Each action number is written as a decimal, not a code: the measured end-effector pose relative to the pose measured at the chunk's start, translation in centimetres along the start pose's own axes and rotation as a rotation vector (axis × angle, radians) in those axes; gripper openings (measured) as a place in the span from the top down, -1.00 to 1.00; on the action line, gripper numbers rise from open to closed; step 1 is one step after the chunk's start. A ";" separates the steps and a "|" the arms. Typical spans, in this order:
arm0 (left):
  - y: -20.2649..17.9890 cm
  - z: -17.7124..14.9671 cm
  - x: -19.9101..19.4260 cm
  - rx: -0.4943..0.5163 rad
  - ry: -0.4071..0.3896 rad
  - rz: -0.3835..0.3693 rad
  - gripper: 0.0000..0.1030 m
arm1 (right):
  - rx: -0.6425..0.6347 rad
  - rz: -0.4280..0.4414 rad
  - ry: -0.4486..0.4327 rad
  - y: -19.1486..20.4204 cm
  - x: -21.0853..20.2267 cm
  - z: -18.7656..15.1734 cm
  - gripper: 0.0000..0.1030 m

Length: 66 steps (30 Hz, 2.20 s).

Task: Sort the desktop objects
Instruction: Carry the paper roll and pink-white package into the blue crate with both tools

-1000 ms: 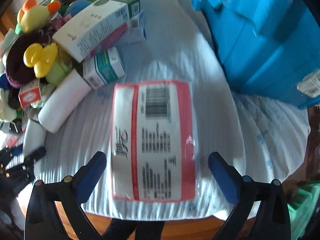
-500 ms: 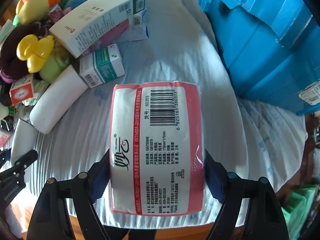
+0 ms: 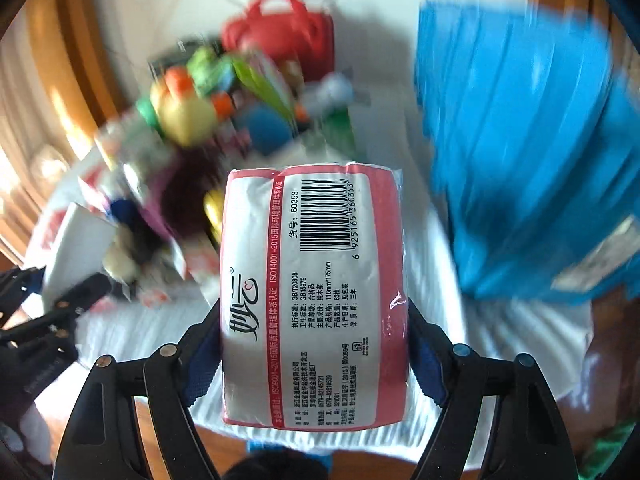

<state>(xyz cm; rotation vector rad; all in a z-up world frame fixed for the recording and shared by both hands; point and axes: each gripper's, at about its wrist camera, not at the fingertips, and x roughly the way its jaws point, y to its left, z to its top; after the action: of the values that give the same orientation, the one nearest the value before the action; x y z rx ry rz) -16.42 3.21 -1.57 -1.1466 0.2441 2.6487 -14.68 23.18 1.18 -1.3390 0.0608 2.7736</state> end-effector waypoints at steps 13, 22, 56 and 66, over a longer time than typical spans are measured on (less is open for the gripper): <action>-8.3 15.0 -8.0 0.102 -0.298 -0.125 0.10 | -0.005 -0.115 -0.316 -6.2 -13.5 10.0 -0.56; -22.1 28.4 -6.9 0.121 -0.268 -0.242 0.10 | 0.024 -0.248 -0.261 -23.9 -14.0 18.6 -0.56; -49.2 24.1 31.1 0.456 0.848 0.040 0.10 | -0.067 -0.163 0.977 -43.3 24.0 8.3 -0.56; -51.5 25.8 30.8 0.428 0.854 0.010 0.09 | -0.094 -0.151 1.016 -43.1 24.6 8.5 -0.60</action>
<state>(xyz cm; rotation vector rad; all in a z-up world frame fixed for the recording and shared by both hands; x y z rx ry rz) -39.85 63.69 -9.50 -1.9994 0.9000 1.8035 -33.49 67.67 -13.16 -2.4719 -0.1208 1.7245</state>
